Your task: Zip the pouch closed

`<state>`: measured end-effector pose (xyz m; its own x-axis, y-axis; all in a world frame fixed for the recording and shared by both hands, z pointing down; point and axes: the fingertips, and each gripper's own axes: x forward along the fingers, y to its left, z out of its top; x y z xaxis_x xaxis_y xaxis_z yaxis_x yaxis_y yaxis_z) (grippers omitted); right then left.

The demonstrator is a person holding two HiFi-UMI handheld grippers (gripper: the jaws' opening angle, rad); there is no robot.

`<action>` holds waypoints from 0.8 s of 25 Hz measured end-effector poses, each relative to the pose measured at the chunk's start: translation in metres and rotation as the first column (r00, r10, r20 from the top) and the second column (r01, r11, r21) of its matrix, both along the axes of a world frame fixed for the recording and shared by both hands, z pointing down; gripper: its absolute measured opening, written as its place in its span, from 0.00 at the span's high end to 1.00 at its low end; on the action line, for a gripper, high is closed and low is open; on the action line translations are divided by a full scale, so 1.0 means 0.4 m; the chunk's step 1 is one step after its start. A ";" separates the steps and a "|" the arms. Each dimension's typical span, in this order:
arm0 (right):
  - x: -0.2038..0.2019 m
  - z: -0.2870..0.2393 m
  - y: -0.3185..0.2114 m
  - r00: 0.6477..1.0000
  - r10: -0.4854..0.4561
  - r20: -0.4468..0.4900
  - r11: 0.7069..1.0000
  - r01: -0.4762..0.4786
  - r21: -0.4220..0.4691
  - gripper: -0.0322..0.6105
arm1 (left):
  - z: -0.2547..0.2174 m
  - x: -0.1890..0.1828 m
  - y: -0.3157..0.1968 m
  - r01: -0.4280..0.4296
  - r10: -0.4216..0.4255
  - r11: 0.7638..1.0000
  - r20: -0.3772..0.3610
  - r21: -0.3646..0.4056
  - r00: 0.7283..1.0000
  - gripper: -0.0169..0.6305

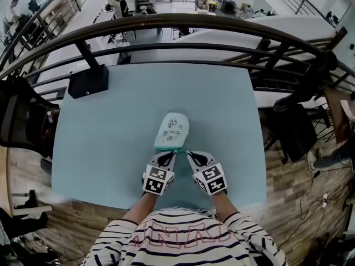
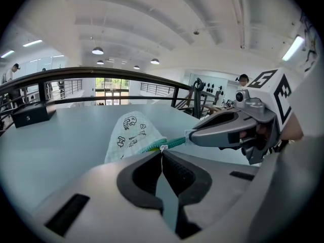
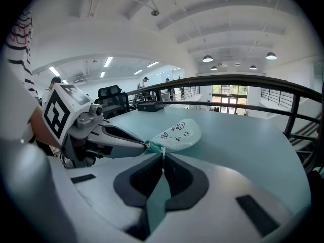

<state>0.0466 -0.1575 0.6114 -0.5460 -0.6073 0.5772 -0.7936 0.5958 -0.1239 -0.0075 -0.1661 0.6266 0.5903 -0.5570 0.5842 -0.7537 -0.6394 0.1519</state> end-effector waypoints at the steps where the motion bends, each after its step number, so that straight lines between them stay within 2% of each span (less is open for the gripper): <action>1: 0.001 0.000 0.000 1.000 0.003 -0.005 1.000 -0.003 0.001 0.89 | 0.000 0.001 0.000 0.000 0.000 1.000 0.001 -0.001 1.000 0.93; 7: 0.013 -0.006 -0.004 0.998 0.048 -0.028 0.999 -0.048 0.011 0.89 | 0.000 0.007 0.005 -0.002 0.002 1.000 -0.011 -0.009 1.000 0.93; 12: 0.055 -0.015 -0.016 0.994 0.099 -0.050 0.995 -0.098 0.030 0.89 | 0.016 -0.017 -0.007 0.049 -0.050 0.998 -0.020 -0.041 0.999 0.93; 20: 0.075 -0.005 -0.017 0.991 0.123 -0.054 0.992 -0.122 0.018 0.89 | 0.025 -0.051 -0.025 0.097 -0.097 0.995 0.010 -0.036 0.995 0.93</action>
<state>0.0767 -0.1641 0.6094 -0.4350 -0.6762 0.5946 -0.8659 0.4952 -0.0704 -0.0278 -0.1761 0.6364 0.5293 -0.5901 0.6096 -0.8134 -0.5573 0.1668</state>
